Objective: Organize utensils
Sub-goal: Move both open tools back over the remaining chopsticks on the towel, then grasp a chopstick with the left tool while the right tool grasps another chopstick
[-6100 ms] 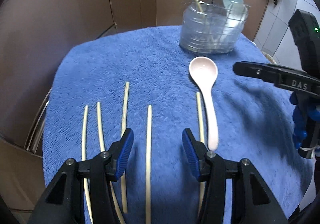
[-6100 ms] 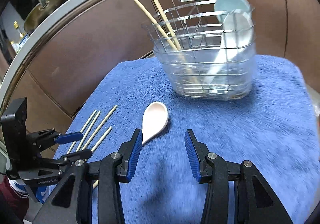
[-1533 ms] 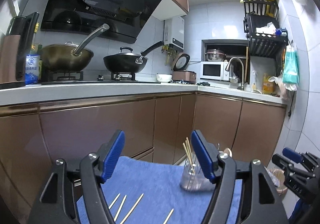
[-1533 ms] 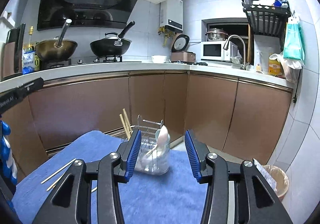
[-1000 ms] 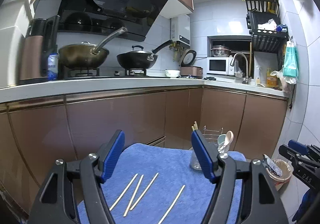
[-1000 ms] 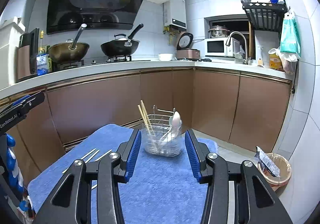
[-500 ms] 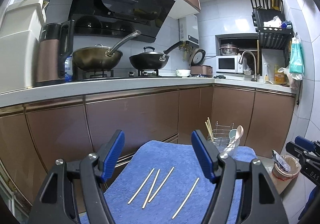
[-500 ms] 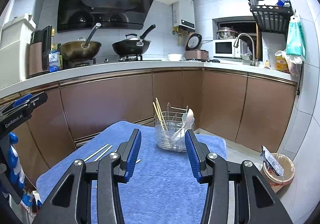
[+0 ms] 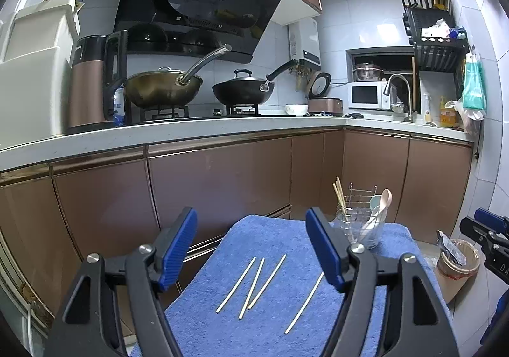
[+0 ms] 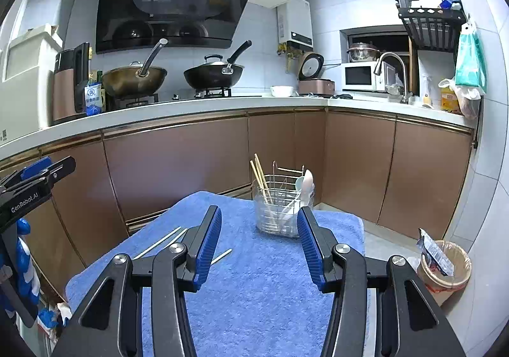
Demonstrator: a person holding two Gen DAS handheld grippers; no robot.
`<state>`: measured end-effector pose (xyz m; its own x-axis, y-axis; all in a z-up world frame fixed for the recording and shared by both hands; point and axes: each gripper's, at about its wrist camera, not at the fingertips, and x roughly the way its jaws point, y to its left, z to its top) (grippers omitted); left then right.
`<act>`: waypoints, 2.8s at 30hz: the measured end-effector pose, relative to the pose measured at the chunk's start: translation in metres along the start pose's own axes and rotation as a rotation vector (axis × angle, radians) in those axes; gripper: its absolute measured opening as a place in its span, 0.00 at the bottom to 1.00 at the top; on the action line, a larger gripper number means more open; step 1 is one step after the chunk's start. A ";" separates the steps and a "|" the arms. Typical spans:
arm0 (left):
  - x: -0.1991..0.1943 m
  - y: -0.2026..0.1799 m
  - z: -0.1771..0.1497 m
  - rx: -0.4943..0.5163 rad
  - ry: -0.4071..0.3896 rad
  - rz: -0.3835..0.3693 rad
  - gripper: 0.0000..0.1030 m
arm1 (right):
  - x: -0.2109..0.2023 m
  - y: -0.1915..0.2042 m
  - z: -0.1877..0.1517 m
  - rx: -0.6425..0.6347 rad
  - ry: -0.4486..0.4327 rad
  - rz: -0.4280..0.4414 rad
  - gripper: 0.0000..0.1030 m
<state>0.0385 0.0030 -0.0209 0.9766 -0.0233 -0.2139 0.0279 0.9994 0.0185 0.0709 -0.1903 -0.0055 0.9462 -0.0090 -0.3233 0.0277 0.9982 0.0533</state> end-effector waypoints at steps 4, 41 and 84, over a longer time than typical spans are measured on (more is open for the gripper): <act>0.000 0.001 0.000 0.004 0.000 0.007 0.67 | 0.001 0.004 -0.001 -0.005 0.007 0.006 0.48; 0.133 0.006 -0.042 0.044 0.333 -0.044 0.68 | 0.109 0.011 -0.027 -0.001 0.259 0.067 0.48; 0.386 -0.044 -0.140 0.134 0.988 -0.431 0.05 | 0.369 0.063 -0.093 0.048 0.908 0.182 0.05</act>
<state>0.3846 -0.0468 -0.2408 0.2771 -0.2818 -0.9186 0.4086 0.8999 -0.1528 0.3922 -0.1255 -0.2092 0.3223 0.2177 -0.9213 -0.0635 0.9760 0.2084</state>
